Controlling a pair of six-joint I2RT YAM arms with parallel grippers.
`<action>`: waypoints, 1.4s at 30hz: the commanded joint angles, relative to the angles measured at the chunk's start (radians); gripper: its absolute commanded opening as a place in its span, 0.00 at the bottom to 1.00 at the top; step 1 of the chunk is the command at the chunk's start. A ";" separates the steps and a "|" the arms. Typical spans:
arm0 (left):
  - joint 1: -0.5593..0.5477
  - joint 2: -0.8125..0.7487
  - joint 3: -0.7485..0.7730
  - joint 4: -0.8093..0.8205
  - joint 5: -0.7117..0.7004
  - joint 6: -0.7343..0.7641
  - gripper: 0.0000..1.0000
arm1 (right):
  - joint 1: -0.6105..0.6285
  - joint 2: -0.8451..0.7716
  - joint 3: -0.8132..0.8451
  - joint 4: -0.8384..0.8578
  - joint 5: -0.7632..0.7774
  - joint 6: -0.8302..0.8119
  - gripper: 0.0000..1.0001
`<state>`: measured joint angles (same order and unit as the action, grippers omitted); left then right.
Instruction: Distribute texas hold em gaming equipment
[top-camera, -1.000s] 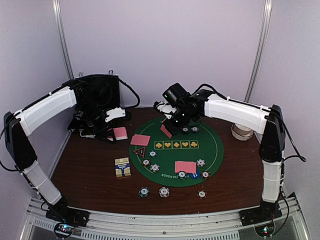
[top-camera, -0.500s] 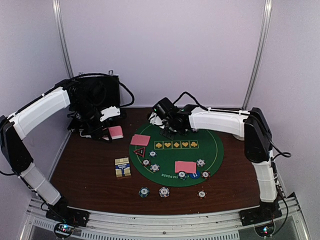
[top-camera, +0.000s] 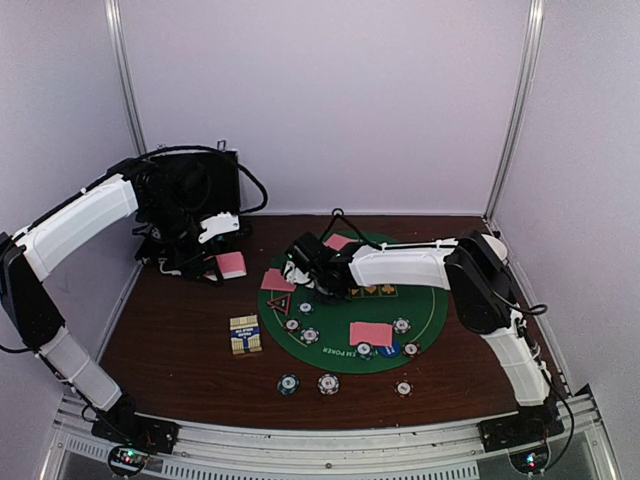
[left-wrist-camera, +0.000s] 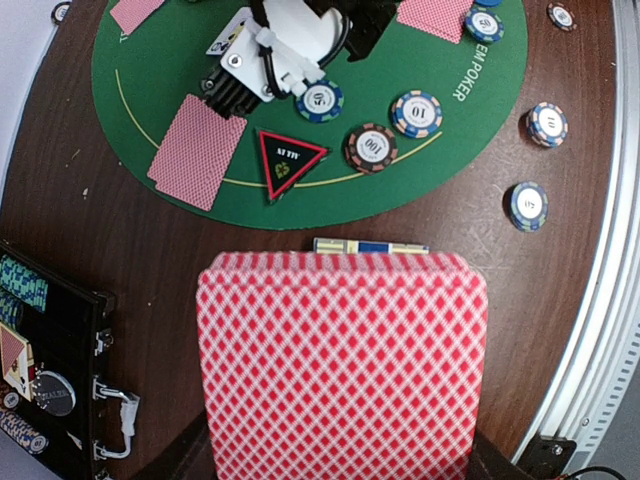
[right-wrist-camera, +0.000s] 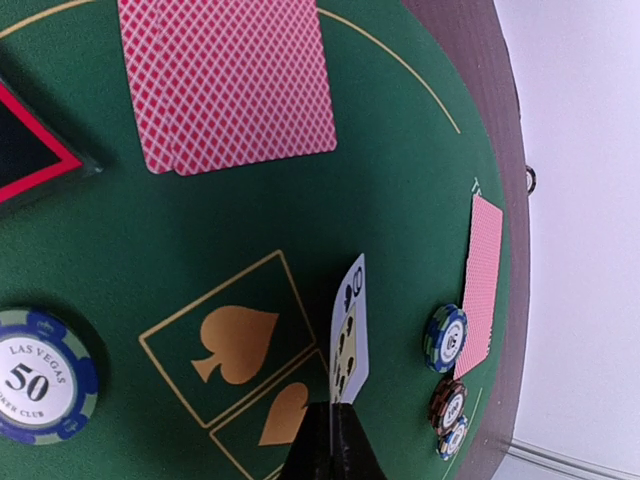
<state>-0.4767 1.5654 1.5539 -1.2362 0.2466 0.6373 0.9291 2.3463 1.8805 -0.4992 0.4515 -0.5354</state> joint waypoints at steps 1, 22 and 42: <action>0.007 -0.010 0.012 0.004 0.024 0.013 0.00 | 0.025 0.019 0.018 0.040 0.051 -0.002 0.00; 0.007 -0.007 0.023 0.002 0.034 0.015 0.00 | 0.070 -0.038 -0.073 0.213 0.348 0.057 1.00; 0.007 -0.001 0.026 0.004 0.038 0.014 0.00 | -0.126 -0.440 -0.120 -0.068 -0.120 0.843 1.00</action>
<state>-0.4767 1.5658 1.5539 -1.2373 0.2604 0.6384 0.8875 2.0323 1.8126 -0.5022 0.6472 0.0372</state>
